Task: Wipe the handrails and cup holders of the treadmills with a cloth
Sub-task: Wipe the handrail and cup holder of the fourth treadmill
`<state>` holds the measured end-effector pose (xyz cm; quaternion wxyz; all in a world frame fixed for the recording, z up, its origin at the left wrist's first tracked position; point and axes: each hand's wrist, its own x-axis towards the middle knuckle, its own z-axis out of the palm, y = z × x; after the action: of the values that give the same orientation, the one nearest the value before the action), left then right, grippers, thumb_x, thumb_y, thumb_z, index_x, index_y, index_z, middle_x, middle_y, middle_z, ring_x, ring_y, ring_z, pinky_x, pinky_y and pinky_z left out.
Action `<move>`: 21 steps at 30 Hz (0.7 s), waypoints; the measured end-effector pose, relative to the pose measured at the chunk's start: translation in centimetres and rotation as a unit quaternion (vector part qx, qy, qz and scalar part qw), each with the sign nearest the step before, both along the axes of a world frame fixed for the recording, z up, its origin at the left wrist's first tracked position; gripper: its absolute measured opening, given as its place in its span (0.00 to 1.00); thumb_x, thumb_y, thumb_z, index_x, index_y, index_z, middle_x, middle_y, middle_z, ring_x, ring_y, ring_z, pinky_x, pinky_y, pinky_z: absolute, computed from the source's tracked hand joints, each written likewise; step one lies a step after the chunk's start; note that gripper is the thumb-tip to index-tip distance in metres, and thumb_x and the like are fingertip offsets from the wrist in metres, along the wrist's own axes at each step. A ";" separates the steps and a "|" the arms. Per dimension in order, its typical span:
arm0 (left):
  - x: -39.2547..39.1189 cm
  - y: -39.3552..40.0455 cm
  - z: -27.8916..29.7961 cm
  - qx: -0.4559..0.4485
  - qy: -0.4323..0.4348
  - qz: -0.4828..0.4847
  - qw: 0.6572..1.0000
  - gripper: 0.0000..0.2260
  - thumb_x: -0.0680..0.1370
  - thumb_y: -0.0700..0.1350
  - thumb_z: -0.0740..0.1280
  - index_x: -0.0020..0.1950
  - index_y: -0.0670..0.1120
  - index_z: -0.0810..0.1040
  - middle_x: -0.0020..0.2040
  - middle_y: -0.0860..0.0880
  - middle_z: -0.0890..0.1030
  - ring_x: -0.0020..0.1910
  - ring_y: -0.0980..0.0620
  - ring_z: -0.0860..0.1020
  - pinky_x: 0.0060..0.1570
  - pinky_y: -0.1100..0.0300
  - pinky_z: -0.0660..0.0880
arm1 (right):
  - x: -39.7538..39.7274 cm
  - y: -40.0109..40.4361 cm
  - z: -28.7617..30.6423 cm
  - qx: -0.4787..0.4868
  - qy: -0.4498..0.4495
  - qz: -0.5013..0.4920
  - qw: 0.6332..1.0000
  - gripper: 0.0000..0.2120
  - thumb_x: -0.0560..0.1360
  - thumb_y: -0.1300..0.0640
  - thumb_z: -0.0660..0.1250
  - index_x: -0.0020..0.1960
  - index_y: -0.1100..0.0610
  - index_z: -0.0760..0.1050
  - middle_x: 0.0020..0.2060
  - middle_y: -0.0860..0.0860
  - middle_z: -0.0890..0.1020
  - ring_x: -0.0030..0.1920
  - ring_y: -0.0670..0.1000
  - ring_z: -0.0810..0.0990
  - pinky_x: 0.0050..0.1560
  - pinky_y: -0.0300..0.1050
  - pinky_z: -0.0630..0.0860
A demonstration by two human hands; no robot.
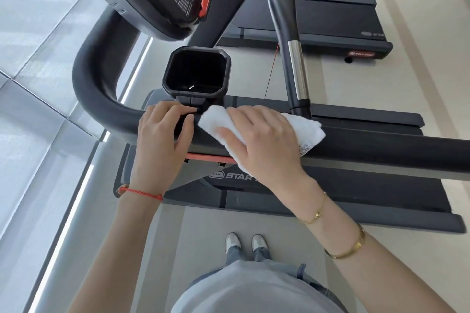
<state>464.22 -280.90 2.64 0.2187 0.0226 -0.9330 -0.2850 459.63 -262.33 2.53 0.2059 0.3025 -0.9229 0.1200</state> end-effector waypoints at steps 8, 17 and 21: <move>0.0 0.1 0.1 -0.002 -0.006 0.013 1.000 0.09 0.82 0.41 0.62 0.56 0.42 0.81 0.53 0.47 0.80 0.56 0.45 0.75 0.61 0.46 0.71 | -1.0 5.3 0.6 -0.013 0.009 -0.081 0.997 0.17 0.80 0.44 0.58 0.41 0.54 0.74 0.32 0.48 0.77 0.34 0.53 0.75 0.36 0.43 0.62; 0.1 1.4 0.3 -0.010 0.004 0.018 1.000 0.10 0.81 0.39 0.62 0.57 0.43 0.81 0.54 0.47 0.80 0.57 0.45 0.75 0.61 0.44 0.72 | -0.4 2.4 -0.3 -0.022 0.021 0.004 1.000 0.21 0.82 0.41 0.55 0.54 0.55 0.79 0.44 0.50 0.82 0.45 0.54 0.79 0.47 0.50 0.75; -0.3 4.4 0.9 -0.013 0.009 -0.016 1.000 0.10 0.81 0.39 0.63 0.58 0.43 0.81 0.55 0.48 0.81 0.57 0.45 0.77 0.61 0.43 0.72 | -0.4 7.2 -0.8 -0.035 0.071 -0.024 0.997 0.18 0.81 0.44 0.59 0.53 0.56 0.80 0.46 0.49 0.83 0.48 0.54 0.81 0.50 0.50 0.76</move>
<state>463.88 -276.54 3.53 0.2225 0.0026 -0.9350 -0.2760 459.23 -255.11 1.77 0.2842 0.2810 -0.9080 0.1259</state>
